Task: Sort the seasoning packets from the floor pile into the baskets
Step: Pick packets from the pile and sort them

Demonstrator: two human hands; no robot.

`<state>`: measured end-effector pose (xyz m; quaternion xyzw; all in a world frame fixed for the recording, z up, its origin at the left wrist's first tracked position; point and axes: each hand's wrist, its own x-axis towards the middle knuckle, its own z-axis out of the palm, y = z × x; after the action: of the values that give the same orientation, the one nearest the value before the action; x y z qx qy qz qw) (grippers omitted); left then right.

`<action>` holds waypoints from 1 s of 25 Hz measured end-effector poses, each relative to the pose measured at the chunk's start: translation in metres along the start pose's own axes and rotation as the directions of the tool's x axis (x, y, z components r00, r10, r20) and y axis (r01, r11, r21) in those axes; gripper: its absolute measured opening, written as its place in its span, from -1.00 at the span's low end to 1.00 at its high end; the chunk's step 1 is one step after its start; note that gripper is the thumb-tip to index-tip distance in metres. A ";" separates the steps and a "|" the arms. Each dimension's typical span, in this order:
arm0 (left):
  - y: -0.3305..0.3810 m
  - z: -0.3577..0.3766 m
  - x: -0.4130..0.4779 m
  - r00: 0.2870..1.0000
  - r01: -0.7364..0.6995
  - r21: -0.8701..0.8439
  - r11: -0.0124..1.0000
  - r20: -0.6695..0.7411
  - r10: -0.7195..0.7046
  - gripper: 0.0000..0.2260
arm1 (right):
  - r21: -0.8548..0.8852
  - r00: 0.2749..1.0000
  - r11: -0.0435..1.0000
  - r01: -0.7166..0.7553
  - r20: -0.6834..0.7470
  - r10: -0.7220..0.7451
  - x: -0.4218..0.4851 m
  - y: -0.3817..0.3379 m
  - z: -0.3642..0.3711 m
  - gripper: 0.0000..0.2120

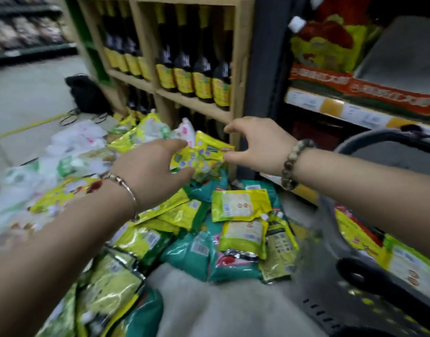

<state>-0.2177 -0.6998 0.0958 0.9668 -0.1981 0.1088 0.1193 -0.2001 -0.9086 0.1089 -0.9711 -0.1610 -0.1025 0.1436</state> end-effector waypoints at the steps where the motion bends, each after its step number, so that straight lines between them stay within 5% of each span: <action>1: -0.020 0.002 -0.017 0.999 0.048 0.014 0.999 -0.005 -0.048 -0.48 | -0.006 0.999 0.999 0.041 0.035 -0.040 0.009 -0.019 0.018 -0.50; 5: -0.082 0.029 -0.086 0.973 0.232 0.040 0.972 0.002 -0.232 -0.50 | -0.025 0.957 0.982 0.187 0.230 -0.177 0.020 -0.078 0.103 -0.48; 13: -0.140 0.118 -0.222 0.822 0.529 0.100 0.843 0.186 -0.538 -0.54 | 0.029 0.729 0.947 0.319 0.631 -0.265 -0.030 -0.144 0.264 -0.53; 19: -0.151 0.157 -0.285 0.682 0.679 0.092 0.729 0.288 -0.672 -0.60 | 0.125 0.611 0.989 0.073 0.778 -0.143 -0.088 -0.181 0.335 -0.64; 22: -0.154 0.167 -0.297 0.675 0.695 0.072 0.715 0.277 -0.684 -0.64 | 0.106 0.526 0.987 -0.121 0.850 -0.027 -0.134 -0.206 0.365 -0.61; 25: -0.155 0.172 -0.294 0.684 0.706 0.031 0.707 0.229 -0.693 -0.66 | 0.135 0.561 0.915 -0.379 0.820 0.112 -0.162 -0.217 0.380 -0.77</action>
<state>-0.3902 -0.5032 -0.1717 0.9709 0.1704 -0.0603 0.1573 -0.3659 -0.6391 -0.2341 -0.8926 -0.0827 0.3887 0.2129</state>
